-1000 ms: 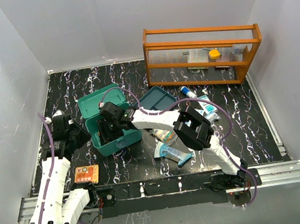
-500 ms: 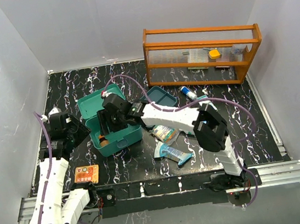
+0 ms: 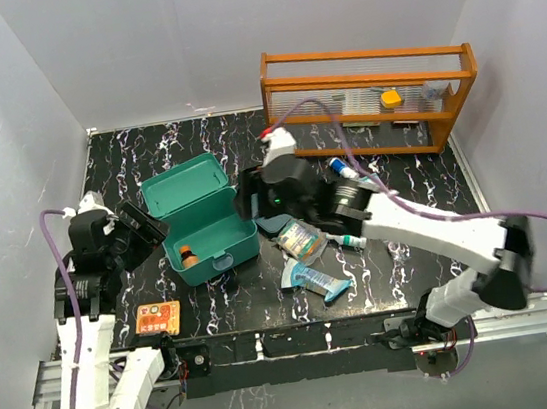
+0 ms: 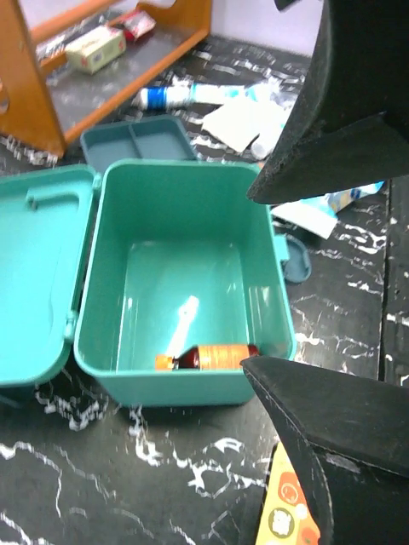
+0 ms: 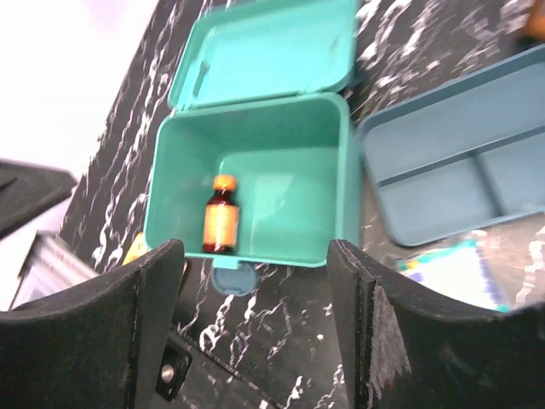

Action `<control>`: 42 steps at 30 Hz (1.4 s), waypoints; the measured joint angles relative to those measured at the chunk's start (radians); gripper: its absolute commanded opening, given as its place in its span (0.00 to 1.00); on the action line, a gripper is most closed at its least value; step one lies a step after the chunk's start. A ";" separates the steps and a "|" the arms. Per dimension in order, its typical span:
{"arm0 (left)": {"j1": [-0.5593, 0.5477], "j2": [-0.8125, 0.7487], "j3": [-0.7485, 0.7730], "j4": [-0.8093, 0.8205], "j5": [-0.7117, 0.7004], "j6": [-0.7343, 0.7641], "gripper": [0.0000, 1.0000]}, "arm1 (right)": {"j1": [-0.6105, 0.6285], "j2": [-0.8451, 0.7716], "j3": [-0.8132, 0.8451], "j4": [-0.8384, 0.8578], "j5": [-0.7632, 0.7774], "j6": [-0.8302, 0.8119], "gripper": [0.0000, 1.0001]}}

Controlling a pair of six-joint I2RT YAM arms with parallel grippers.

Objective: Organize the medicine kit

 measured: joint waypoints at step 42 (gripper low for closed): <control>0.000 -0.055 -0.018 0.322 0.400 -0.010 0.99 | -0.529 -0.110 -0.497 -0.232 -0.189 -0.296 0.76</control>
